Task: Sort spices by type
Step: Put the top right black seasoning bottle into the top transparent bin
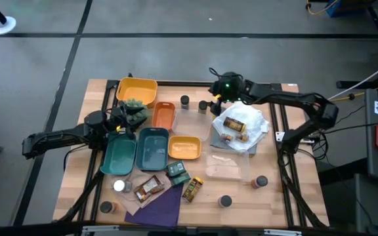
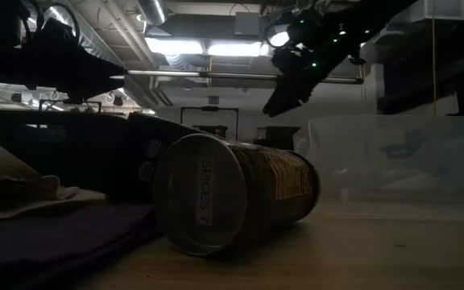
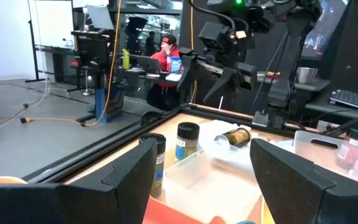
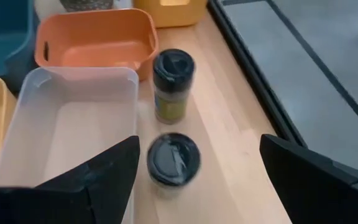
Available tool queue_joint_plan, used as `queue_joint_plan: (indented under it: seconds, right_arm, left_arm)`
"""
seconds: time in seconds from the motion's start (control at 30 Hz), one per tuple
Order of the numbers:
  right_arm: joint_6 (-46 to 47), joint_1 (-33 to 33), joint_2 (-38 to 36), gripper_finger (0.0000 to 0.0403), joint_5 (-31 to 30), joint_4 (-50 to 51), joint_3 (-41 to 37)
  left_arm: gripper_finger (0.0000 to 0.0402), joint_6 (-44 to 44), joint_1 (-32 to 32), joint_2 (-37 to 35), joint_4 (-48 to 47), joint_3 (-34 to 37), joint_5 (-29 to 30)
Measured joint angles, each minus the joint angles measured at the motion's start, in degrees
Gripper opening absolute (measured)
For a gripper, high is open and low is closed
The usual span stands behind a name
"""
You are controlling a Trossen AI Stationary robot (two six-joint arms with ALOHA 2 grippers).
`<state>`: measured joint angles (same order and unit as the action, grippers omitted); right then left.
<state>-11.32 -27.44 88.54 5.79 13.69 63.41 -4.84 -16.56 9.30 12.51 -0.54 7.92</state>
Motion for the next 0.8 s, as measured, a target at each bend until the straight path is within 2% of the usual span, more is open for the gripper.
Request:
queue_joint_plan:
  seconds: [0.23, 0.8]
  right_arm:
    - [-1.2, 0.0, 3.9, 0.0333, 0.8, 1.0, 2.3]
    - [-1.1, 0.1, 6.5, 0.0333, 3.0, 3.3, 2.4]
  left_arm:
    - [0.0251, -1.5, 0.0, 0.0, 0.0, 0.0, 0.0]
    - [0.0251, -2.5, 0.0, 0.0, -0.5, 0.0, 0.0]
